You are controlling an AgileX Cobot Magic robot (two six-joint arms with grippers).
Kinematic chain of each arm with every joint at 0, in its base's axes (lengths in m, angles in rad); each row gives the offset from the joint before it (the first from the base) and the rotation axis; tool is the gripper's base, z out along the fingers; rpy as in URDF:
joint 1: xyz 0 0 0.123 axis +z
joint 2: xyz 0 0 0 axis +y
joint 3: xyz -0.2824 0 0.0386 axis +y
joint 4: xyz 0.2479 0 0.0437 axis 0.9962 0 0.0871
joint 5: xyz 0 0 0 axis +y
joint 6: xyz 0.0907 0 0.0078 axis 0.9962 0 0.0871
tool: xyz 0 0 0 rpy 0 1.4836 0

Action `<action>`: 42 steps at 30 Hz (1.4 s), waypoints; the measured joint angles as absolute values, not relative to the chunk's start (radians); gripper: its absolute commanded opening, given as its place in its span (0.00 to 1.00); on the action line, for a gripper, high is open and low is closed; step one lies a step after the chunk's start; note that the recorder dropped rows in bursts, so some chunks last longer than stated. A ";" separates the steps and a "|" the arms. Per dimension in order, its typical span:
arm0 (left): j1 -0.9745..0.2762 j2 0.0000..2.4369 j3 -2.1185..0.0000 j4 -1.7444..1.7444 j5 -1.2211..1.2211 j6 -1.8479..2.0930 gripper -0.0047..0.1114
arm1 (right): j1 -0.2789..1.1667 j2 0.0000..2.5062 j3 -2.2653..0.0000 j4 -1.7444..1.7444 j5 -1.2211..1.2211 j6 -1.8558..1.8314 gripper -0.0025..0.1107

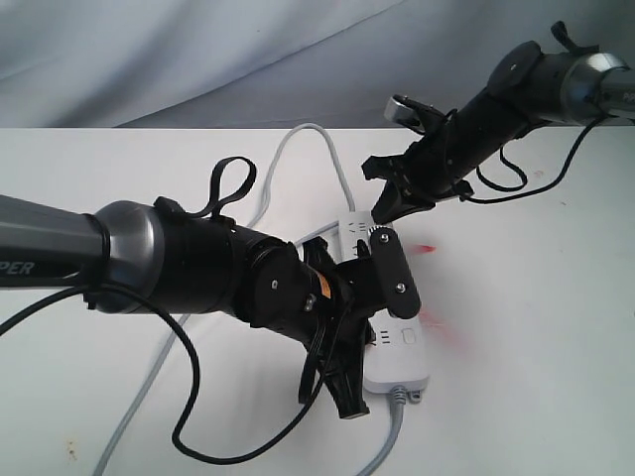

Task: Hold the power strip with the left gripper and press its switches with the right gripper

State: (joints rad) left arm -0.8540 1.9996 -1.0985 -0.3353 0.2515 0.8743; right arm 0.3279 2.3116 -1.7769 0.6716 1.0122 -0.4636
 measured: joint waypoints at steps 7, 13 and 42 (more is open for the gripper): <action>-0.854 2.000 -1.098 -0.335 0.252 0.874 0.04 | 0.328 2.312 -1.777 0.624 0.978 -0.438 0.02; -0.854 2.000 -1.098 -0.335 0.252 0.874 0.04 | 0.328 2.314 -1.777 0.621 0.976 -0.431 0.02; -0.858 1.981 -1.088 -0.320 0.293 0.874 0.04 | 0.337 2.302 -1.789 0.683 0.909 -0.436 0.02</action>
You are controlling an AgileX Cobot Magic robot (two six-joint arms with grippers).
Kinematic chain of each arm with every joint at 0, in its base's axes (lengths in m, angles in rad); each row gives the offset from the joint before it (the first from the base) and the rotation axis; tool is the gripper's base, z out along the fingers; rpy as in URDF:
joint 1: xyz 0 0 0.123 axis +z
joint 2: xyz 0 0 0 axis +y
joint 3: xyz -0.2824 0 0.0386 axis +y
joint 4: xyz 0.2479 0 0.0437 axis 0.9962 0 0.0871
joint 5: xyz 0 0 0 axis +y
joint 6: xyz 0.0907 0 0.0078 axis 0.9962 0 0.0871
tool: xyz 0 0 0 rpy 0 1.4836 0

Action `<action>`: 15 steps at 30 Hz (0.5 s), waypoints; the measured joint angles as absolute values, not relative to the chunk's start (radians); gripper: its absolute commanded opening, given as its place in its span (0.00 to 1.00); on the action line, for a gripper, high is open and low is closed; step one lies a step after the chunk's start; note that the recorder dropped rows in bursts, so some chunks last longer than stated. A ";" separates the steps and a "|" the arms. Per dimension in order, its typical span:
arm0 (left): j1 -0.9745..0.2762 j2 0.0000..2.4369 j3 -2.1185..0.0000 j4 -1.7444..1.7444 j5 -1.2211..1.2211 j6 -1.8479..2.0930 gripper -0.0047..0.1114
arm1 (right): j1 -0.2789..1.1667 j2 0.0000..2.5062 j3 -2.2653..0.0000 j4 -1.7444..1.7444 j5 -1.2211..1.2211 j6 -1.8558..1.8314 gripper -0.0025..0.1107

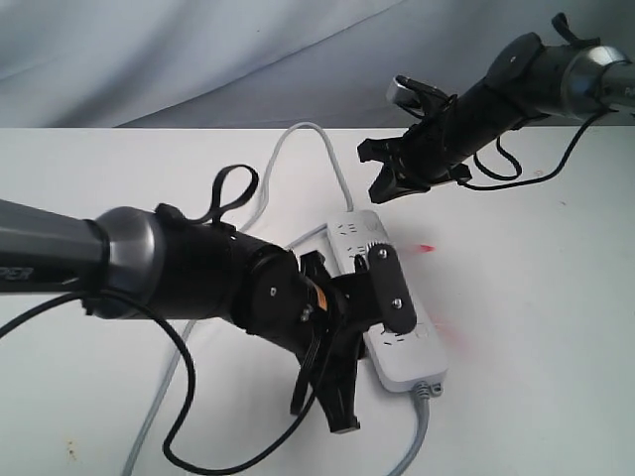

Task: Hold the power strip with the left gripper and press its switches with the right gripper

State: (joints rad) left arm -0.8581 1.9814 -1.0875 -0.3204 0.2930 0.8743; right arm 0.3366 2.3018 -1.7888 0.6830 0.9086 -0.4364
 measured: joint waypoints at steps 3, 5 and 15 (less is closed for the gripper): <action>-0.858 1.919 -1.088 -0.320 0.251 0.874 0.04 | 0.337 2.302 -1.789 0.683 0.909 -0.438 0.02; -0.858 1.882 -1.088 -0.320 0.228 0.874 0.04 | 0.337 2.302 -1.789 0.679 0.909 -0.438 0.02; -0.968 1.904 -1.088 -0.322 0.205 0.983 0.04 | 0.337 2.302 -1.789 0.677 0.909 -0.438 0.02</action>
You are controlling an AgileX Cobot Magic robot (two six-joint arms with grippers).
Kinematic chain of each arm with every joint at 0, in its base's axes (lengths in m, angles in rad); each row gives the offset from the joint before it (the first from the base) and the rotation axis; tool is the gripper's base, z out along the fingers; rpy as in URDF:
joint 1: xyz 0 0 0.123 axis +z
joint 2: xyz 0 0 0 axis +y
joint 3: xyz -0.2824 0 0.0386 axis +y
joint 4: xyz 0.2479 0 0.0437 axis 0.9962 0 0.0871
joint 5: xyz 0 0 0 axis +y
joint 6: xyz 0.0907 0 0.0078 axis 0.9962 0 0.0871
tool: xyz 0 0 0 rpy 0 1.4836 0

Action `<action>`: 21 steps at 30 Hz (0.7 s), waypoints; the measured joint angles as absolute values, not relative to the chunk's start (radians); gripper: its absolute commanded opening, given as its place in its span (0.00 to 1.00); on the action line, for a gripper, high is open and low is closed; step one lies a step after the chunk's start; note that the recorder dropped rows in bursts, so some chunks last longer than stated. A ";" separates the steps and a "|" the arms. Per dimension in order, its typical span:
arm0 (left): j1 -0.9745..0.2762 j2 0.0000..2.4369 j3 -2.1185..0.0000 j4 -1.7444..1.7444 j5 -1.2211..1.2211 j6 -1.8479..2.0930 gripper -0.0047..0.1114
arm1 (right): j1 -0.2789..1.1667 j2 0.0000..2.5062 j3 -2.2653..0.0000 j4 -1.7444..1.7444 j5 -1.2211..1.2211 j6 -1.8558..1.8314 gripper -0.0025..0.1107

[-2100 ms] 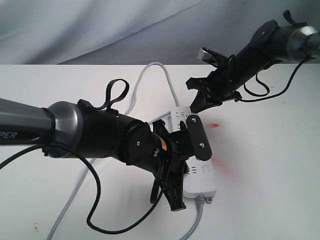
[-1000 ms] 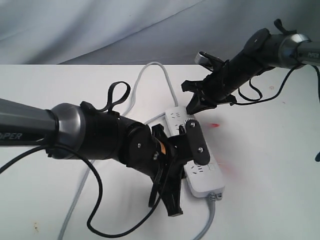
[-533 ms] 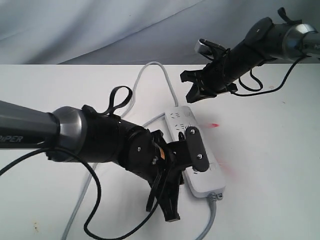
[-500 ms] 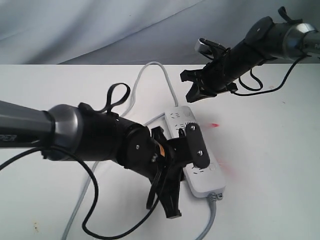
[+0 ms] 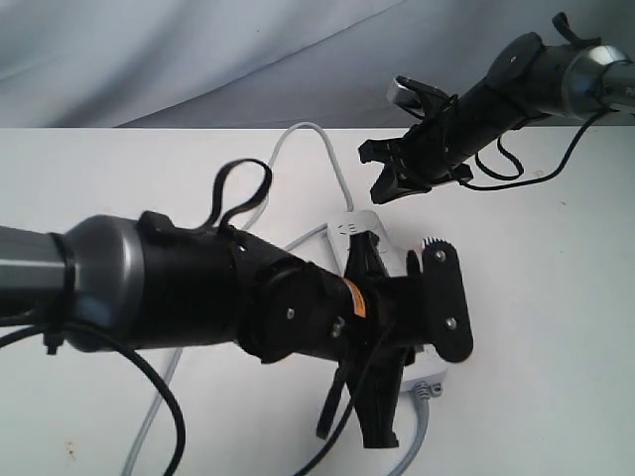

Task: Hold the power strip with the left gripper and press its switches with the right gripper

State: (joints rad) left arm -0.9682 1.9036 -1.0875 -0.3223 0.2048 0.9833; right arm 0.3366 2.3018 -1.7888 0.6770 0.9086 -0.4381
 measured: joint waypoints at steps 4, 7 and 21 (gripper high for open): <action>-0.984 1.951 -1.088 -0.322 0.198 0.996 0.04 | 0.337 2.302 -1.789 0.677 0.915 -0.438 0.02; -0.984 1.980 -1.088 -0.322 0.183 1.000 0.04 | 0.337 2.302 -1.789 0.675 0.924 -0.448 0.02; -0.984 1.977 -1.088 -0.322 0.172 0.974 0.04 | 0.337 2.300 -1.782 0.367 0.991 -0.270 0.02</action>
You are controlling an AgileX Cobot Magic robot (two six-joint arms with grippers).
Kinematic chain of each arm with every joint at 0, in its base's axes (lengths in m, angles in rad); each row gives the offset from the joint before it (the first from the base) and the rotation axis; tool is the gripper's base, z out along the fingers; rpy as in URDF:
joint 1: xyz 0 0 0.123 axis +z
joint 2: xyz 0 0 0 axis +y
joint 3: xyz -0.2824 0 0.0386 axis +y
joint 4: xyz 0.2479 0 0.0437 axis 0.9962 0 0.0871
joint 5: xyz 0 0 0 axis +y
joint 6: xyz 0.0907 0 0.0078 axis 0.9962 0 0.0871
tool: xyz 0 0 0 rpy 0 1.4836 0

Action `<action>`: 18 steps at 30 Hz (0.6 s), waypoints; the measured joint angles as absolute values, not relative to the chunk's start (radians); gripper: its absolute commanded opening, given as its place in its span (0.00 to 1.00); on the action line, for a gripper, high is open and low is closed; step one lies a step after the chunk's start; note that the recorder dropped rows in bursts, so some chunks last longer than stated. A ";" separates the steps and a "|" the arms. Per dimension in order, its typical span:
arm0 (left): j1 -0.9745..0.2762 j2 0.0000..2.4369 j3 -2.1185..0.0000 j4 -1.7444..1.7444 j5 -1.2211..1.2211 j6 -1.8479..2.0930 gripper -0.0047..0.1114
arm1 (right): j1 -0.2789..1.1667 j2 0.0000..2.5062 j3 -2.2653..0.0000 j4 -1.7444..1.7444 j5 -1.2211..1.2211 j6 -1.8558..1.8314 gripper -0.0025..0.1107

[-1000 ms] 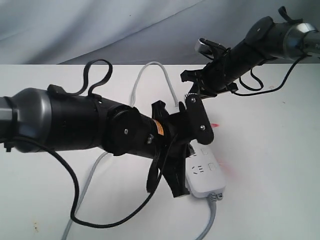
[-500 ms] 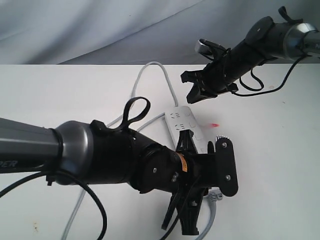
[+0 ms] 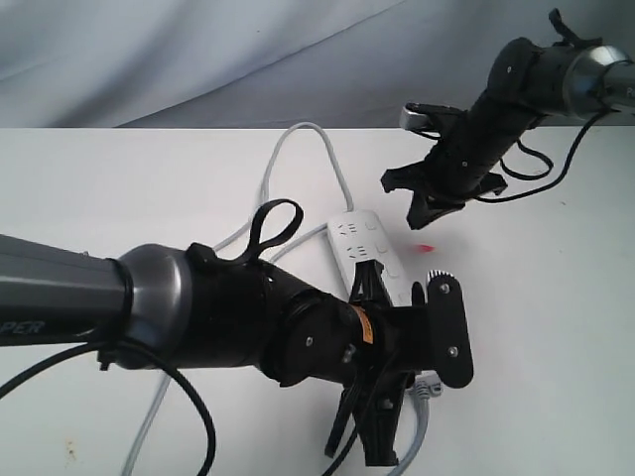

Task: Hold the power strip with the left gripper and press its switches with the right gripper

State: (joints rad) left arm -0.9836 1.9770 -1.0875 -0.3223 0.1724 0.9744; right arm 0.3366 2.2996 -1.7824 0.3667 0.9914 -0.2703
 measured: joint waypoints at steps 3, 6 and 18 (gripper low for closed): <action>-0.971 1.923 -1.088 -0.324 0.172 0.865 0.04 | 0.334 2.274 -1.726 0.323 1.006 -0.239 0.02; -0.923 1.845 -1.081 -0.324 0.153 0.734 0.04 | 0.328 2.205 -1.629 0.317 0.981 -0.234 0.02; -0.664 1.673 -0.943 -0.324 0.104 0.565 0.04 | 0.339 1.921 -1.180 0.347 0.869 -0.238 0.02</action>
State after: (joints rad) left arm -0.6640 1.6726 -0.9431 -0.3243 0.1035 0.5650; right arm 0.3394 1.9209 -1.1799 0.3472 0.8693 -0.2378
